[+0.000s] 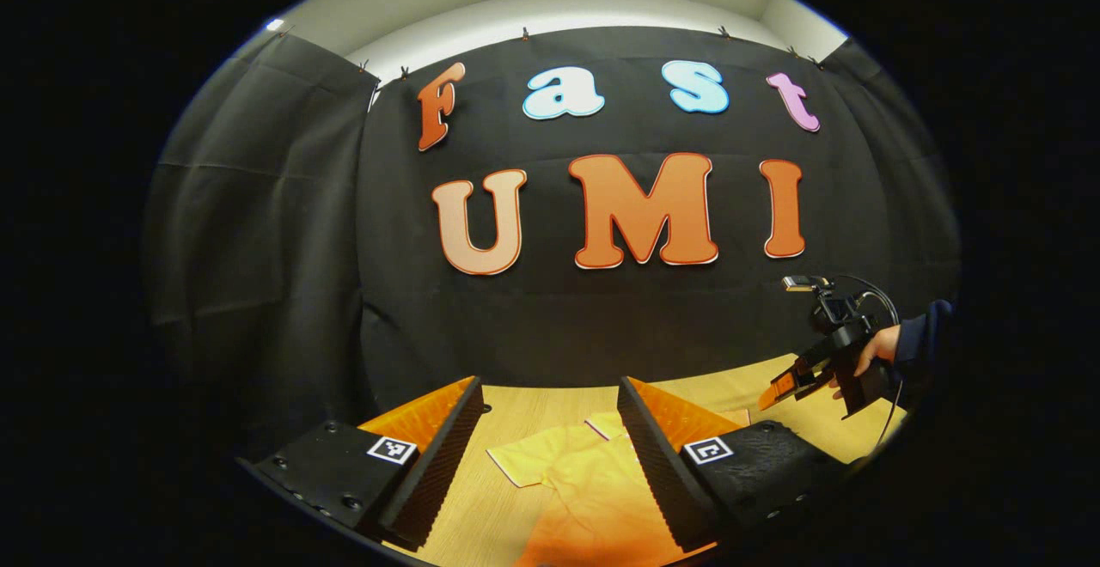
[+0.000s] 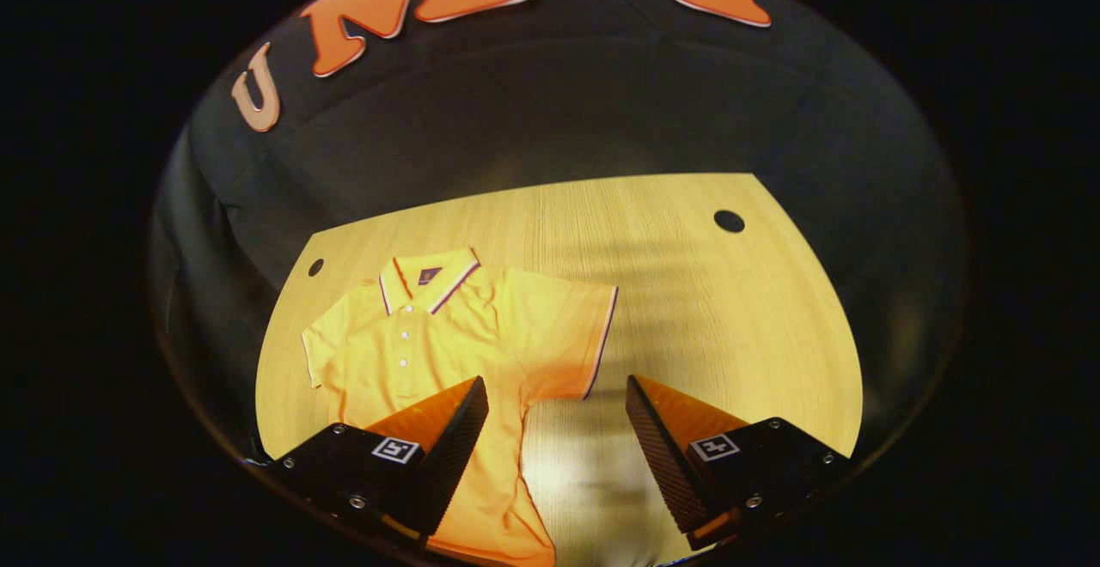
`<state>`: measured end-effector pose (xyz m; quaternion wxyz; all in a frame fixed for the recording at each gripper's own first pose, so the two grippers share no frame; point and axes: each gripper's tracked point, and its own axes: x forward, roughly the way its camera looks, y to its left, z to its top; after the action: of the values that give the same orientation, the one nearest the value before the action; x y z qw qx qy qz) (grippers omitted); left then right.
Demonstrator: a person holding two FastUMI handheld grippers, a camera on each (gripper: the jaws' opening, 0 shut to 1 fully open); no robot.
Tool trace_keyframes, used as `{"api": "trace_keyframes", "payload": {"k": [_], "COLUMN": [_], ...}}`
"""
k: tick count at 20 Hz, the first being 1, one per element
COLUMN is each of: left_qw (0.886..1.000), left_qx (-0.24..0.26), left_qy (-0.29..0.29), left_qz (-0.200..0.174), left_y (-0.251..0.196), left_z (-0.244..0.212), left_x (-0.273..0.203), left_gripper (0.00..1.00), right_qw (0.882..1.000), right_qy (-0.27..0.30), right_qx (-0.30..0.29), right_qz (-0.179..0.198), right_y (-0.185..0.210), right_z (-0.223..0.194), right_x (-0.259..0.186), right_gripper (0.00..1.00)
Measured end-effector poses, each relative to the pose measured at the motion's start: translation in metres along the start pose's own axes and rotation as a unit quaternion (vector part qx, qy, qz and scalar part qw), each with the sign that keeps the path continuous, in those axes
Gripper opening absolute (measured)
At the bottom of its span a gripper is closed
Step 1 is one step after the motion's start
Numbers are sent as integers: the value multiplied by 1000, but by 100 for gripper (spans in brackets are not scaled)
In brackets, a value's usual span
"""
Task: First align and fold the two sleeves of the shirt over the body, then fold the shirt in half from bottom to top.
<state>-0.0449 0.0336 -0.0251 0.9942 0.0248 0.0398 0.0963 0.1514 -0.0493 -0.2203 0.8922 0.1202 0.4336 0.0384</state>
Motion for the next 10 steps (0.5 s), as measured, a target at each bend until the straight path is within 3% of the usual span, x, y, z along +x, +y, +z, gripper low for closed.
{"api": "trace_keyframes", "payload": {"k": [10], "left_qw": [996], "left_qx": [-11], "left_qy": [44], "left_qz": [82], "left_y": [46], "left_z": [-28], "left_x": [3], "left_gripper": [97], "right_qw": [995], "right_qy": [94], "right_qx": [23], "right_qz": [-23], "right_y": [-15], "right_z": [-4], "right_x": [81], "right_gripper": [96]}}
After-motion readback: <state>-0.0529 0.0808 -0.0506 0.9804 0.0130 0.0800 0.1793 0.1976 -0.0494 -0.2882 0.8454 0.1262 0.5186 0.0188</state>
